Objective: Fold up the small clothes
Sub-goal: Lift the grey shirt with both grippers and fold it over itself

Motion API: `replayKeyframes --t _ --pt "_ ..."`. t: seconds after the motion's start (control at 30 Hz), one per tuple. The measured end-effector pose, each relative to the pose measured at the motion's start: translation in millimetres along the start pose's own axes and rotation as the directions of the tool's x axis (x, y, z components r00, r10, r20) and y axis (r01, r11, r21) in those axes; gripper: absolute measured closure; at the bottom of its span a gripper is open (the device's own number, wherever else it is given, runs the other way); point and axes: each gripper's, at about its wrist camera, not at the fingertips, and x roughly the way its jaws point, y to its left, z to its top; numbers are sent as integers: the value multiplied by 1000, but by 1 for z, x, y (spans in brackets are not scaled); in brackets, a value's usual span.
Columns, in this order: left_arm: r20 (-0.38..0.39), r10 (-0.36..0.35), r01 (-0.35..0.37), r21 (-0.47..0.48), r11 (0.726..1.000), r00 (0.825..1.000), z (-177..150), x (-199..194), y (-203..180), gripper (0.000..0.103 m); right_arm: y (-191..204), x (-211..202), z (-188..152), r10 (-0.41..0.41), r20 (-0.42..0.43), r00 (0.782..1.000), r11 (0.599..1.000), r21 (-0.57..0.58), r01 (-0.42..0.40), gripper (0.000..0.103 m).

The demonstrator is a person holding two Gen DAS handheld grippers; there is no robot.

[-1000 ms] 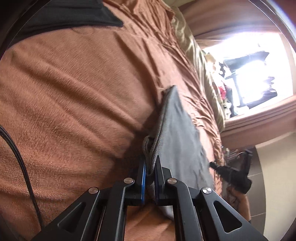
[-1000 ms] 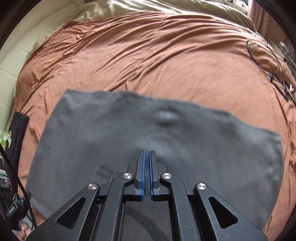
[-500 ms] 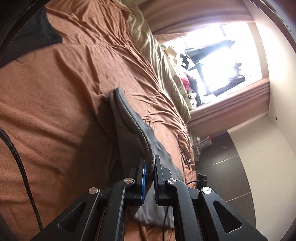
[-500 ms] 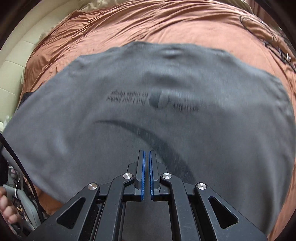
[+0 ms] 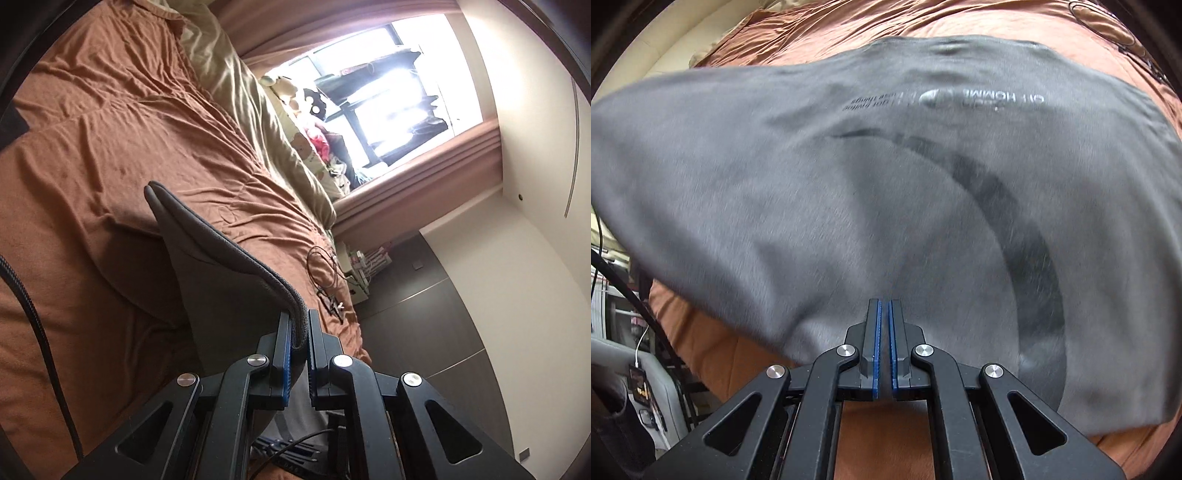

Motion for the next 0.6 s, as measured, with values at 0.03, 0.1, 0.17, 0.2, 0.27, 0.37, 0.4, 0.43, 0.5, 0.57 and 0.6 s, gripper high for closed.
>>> replayKeyframes --t 0.03,0.1,0.17,0.2,0.27,0.37,0.4,0.43,0.5,0.57,0.6 --pt "-5 -7 7 7 1000 1000 0 2 -4 96 0 0 -4 8 -6 1000 1000 1 -8 103" --pt "-16 -18 18 23 1000 1000 0 10 -15 96 0 -2 -8 12 -9 1000 1000 -7 -12 103" --pt "-29 -28 29 42 999 999 0 17 -26 96 -2 -3 -11 22 -12 1000 1000 -8 -22 103" --pt "-35 -32 34 50 998 999 -1 20 -31 96 -5 -6 -13 34 -15 999 999 1 -34 103" --pt "-46 -42 44 62 997 998 -1 26 -40 96 -11 -15 -14 68 -4 998 997 23 -67 103" --pt "-67 -60 66 87 994 996 -2 35 -56 96 -27 -48 -15 65 93 994 996 55 -70 103" --pt "-77 -65 72 99 992 995 -3 38 -62 96 -30 -62 -16 34 131 991 998 46 -41 102" --pt "-86 -71 80 109 991 994 -5 42 -68 96 -33 -72 -18 6 156 988 999 41 -12 102" --pt "-109 -84 98 128 987 990 -9 51 -80 96 -40 -90 -22 -27 189 982 999 47 18 102" --pt "-128 -93 111 143 983 987 -13 58 -90 96 -48 -103 -25 -49 212 976 998 51 39 101" --pt "-139 -98 119 150 982 985 -15 63 -96 96 -48 -108 -29 -66 221 973 997 52 56 99"
